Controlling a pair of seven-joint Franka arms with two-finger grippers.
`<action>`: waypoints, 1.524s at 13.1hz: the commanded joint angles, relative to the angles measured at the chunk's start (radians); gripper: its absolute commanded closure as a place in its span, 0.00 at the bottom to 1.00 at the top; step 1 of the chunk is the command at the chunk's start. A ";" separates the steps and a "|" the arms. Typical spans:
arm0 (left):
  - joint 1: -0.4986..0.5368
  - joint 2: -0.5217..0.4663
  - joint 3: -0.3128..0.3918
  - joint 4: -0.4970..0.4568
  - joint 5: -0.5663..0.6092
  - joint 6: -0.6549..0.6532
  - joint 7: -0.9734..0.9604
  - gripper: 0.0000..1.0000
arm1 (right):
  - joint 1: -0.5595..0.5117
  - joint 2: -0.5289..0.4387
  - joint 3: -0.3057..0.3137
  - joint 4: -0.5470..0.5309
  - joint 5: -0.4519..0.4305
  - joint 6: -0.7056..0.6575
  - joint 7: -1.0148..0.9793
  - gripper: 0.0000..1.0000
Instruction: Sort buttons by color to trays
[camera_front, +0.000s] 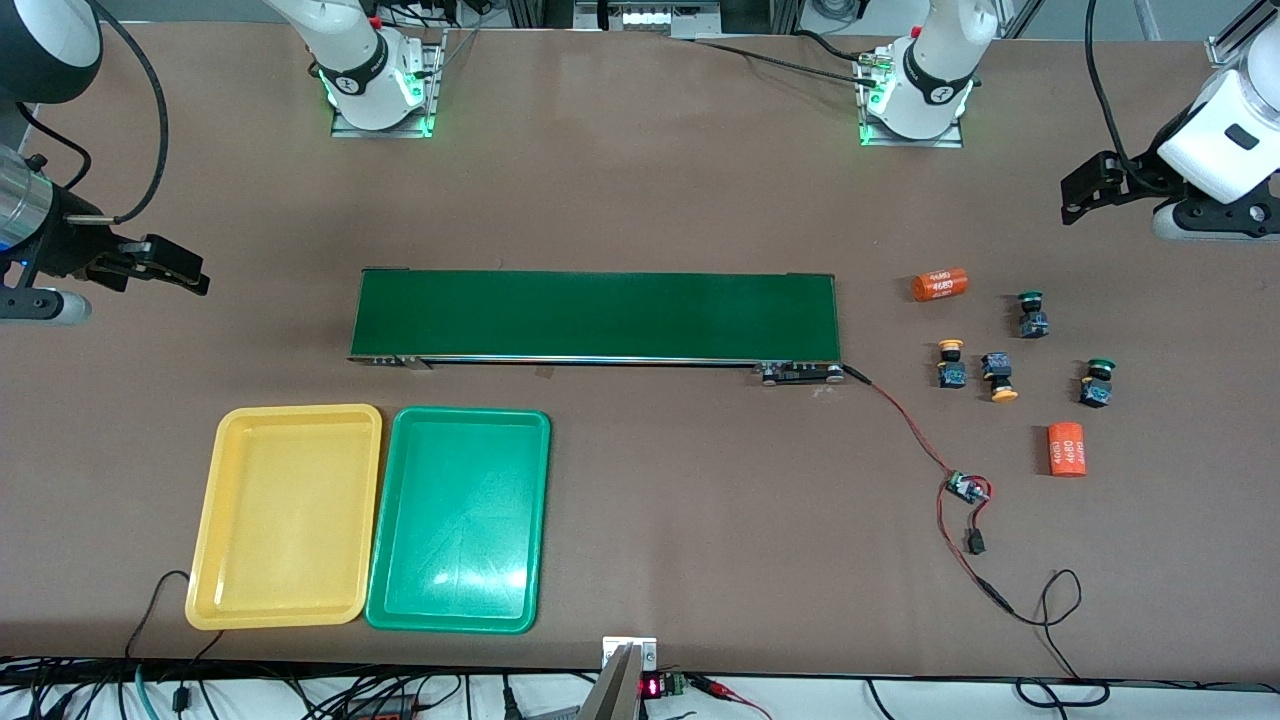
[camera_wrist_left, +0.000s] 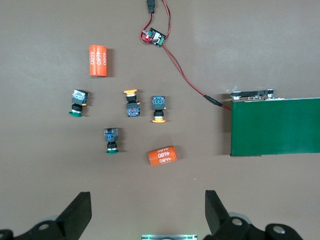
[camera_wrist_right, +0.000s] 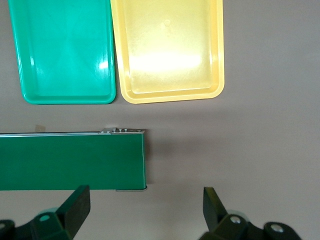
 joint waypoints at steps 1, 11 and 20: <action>-0.004 0.014 0.001 0.034 0.018 -0.019 -0.003 0.00 | -0.010 0.011 0.003 0.020 0.016 -0.001 -0.005 0.00; 0.005 0.016 0.006 0.033 0.015 -0.026 -0.017 0.00 | -0.010 0.018 0.003 0.020 0.016 0.007 -0.005 0.00; 0.008 0.149 0.006 0.076 0.015 -0.127 -0.008 0.00 | -0.010 0.029 0.003 0.032 0.018 0.005 -0.006 0.00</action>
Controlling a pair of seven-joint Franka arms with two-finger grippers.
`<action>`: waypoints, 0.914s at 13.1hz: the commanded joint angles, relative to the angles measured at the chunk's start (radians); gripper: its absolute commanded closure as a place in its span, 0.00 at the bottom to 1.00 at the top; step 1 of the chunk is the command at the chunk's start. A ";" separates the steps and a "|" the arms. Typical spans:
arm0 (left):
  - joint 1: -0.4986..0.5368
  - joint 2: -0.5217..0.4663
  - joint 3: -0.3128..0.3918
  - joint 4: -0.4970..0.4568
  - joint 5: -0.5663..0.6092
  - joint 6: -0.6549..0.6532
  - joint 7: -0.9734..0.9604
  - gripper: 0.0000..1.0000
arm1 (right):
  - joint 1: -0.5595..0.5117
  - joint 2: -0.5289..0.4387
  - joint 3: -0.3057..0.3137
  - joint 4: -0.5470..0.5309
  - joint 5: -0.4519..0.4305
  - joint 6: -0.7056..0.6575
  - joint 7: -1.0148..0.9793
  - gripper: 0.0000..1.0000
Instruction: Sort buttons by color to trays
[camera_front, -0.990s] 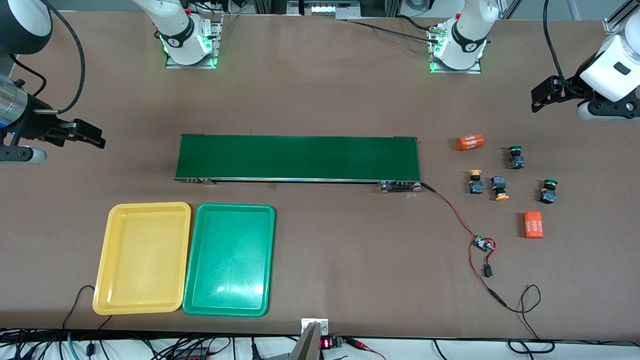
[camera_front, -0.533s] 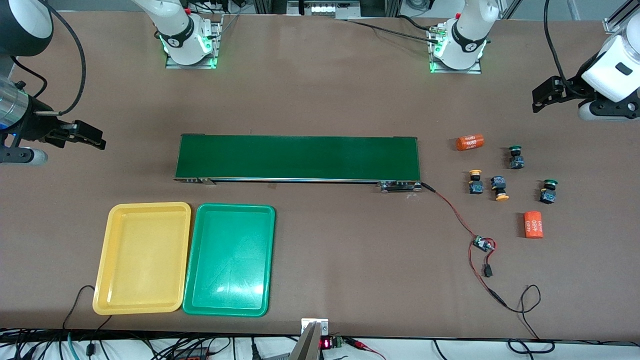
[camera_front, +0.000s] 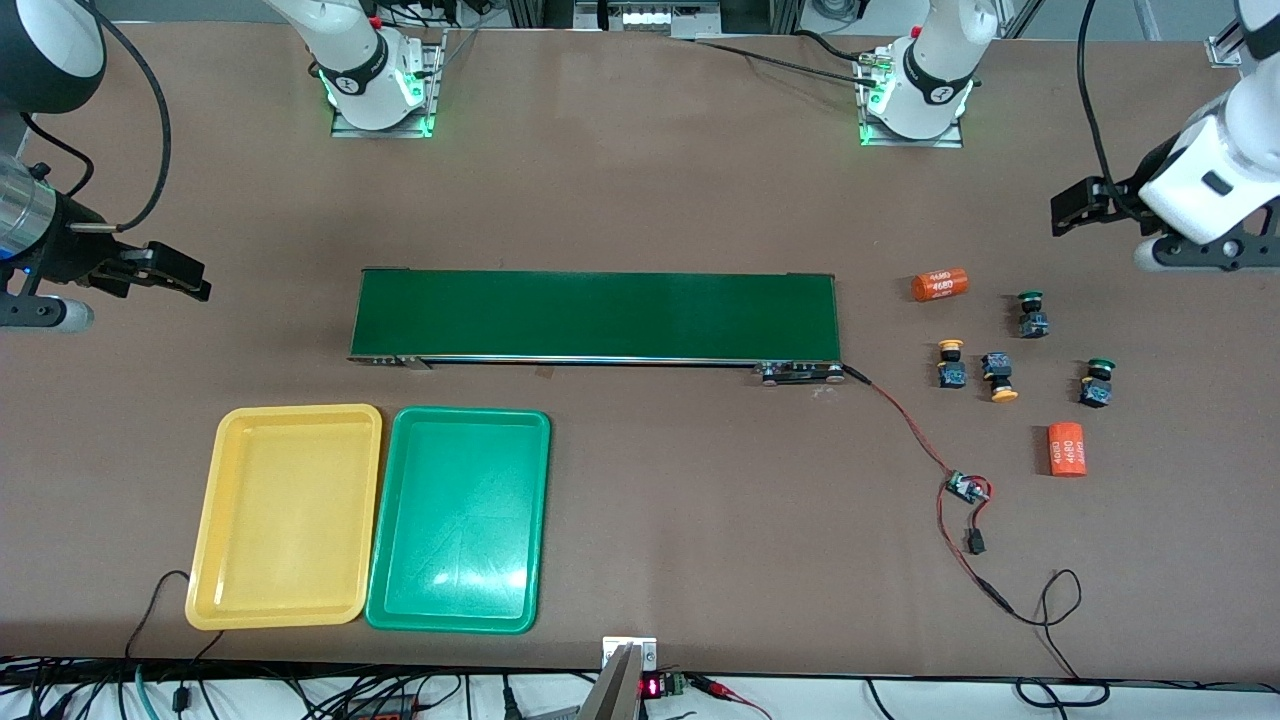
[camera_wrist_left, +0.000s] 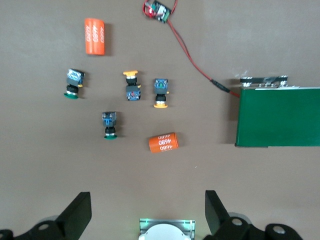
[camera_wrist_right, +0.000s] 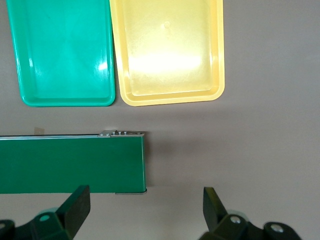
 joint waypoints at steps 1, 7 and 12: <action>0.005 0.063 0.000 0.037 0.017 -0.098 0.063 0.00 | -0.010 0.014 0.004 0.027 0.018 -0.006 -0.006 0.00; -0.007 0.094 -0.010 -0.172 0.026 0.023 0.134 0.00 | -0.013 0.016 0.004 0.028 0.018 -0.006 -0.006 0.00; -0.004 0.019 -0.034 -0.473 0.028 0.358 0.618 0.00 | -0.011 0.016 0.004 0.028 0.016 -0.006 -0.005 0.00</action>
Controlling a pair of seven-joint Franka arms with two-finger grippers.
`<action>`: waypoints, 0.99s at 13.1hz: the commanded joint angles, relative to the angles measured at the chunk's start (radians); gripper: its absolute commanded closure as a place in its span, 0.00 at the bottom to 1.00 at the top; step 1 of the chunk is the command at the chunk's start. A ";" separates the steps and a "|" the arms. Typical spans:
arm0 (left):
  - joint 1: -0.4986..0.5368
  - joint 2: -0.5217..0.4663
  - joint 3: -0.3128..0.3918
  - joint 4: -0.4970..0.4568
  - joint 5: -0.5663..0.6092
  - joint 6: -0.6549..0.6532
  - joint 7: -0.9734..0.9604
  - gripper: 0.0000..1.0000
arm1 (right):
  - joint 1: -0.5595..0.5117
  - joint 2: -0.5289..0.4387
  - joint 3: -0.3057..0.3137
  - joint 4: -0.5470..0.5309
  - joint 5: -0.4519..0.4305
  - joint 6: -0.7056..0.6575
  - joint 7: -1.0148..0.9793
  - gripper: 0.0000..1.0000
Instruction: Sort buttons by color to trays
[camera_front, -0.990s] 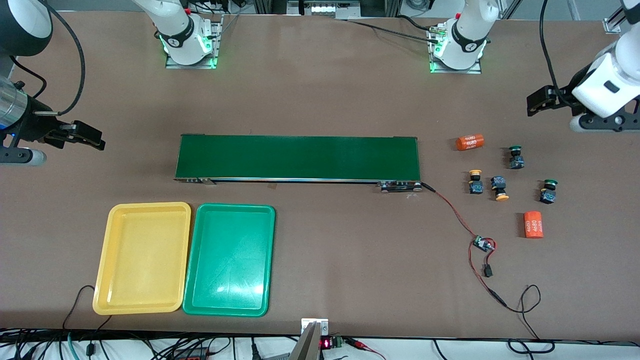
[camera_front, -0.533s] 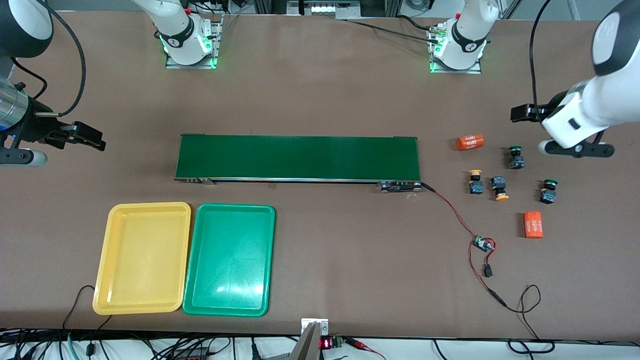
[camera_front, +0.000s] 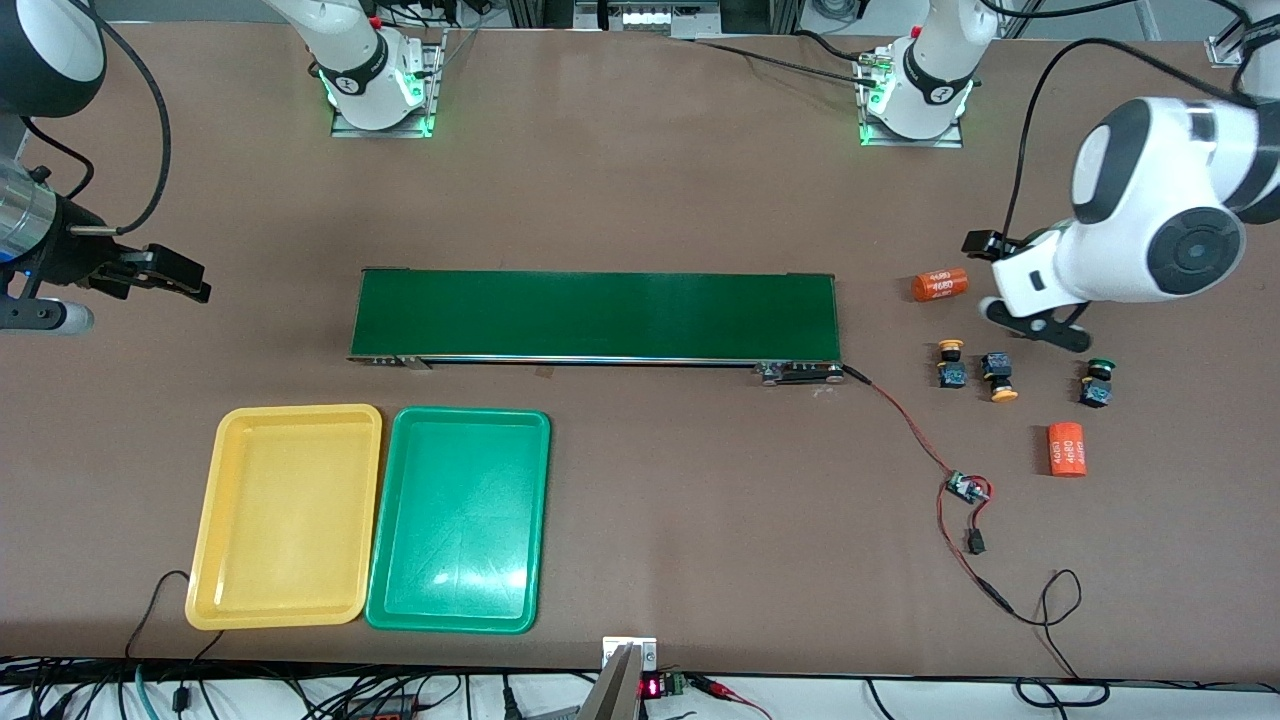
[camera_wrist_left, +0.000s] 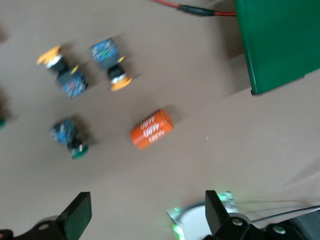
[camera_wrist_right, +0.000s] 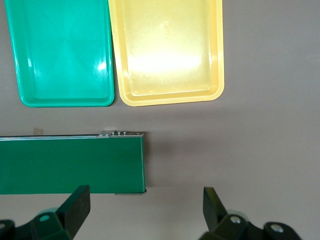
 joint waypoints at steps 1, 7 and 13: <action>0.000 -0.125 -0.014 -0.256 0.025 0.237 0.258 0.00 | -0.010 0.012 0.005 0.027 0.016 -0.007 -0.005 0.00; 0.011 -0.144 -0.095 -0.504 0.158 0.515 0.435 0.00 | -0.010 0.019 0.005 0.038 0.013 -0.008 -0.011 0.00; 0.115 -0.061 -0.095 -0.661 0.178 0.862 0.633 0.00 | -0.007 0.027 0.005 0.038 0.016 -0.016 -0.009 0.00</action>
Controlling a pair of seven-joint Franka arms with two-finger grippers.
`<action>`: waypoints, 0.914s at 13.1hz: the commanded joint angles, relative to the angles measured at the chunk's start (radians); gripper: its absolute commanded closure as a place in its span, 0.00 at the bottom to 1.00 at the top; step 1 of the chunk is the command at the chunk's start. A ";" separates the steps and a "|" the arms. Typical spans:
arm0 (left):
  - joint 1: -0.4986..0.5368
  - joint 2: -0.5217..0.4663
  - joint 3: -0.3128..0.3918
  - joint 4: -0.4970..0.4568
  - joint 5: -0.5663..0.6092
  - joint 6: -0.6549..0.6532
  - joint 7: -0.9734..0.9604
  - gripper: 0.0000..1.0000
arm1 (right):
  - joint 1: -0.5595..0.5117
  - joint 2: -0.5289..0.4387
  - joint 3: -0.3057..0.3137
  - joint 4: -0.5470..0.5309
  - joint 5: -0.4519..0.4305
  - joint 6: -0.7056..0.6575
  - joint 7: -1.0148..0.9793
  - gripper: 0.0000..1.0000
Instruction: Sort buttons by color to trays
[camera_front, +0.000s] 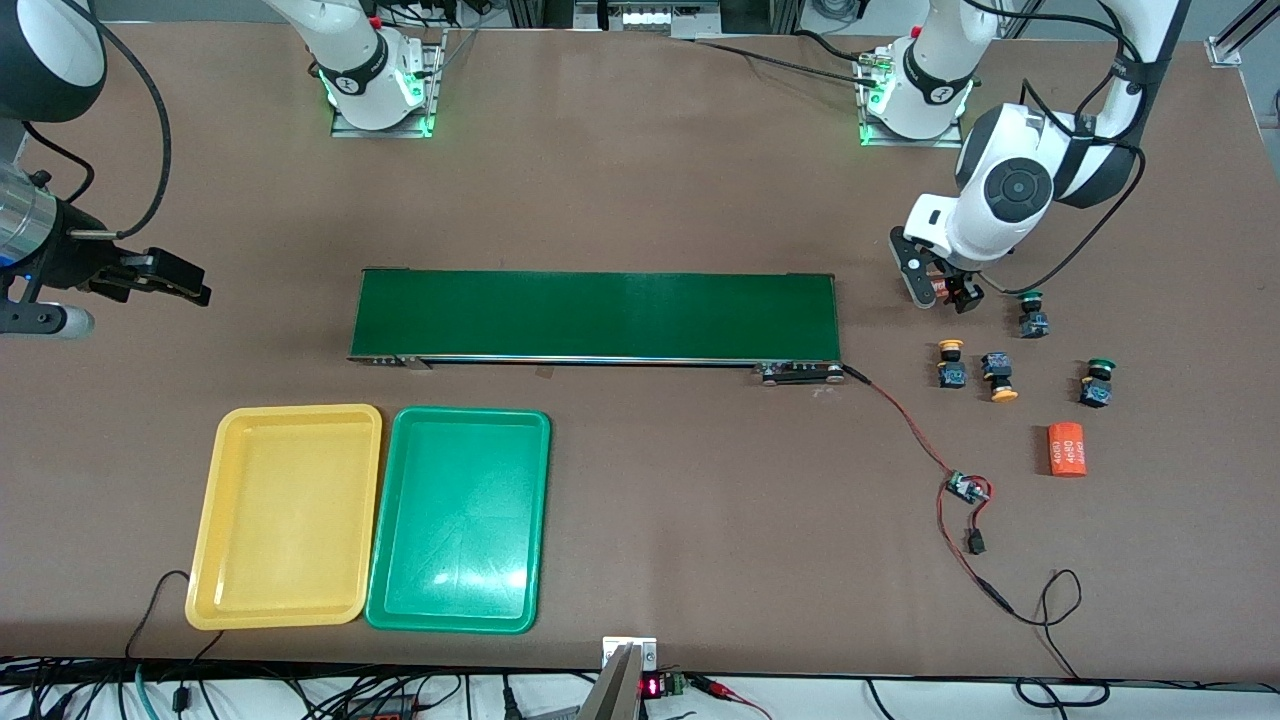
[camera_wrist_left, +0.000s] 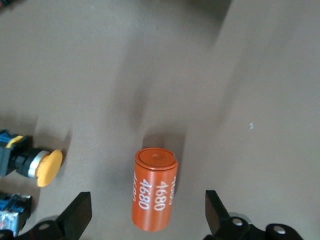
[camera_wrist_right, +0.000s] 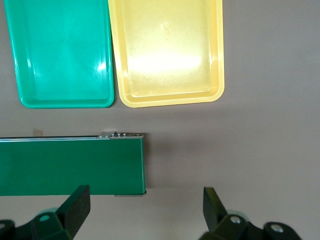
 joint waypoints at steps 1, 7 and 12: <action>0.052 0.036 -0.004 -0.055 0.028 0.134 0.075 0.00 | -0.006 0.015 0.007 0.028 0.016 -0.018 -0.011 0.00; 0.103 0.124 -0.004 -0.078 0.029 0.264 0.147 0.20 | -0.007 0.033 0.007 0.023 0.018 -0.025 -0.009 0.00; 0.117 0.109 -0.004 -0.061 0.028 0.223 0.283 0.94 | -0.009 0.035 0.007 0.022 0.018 -0.034 -0.011 0.00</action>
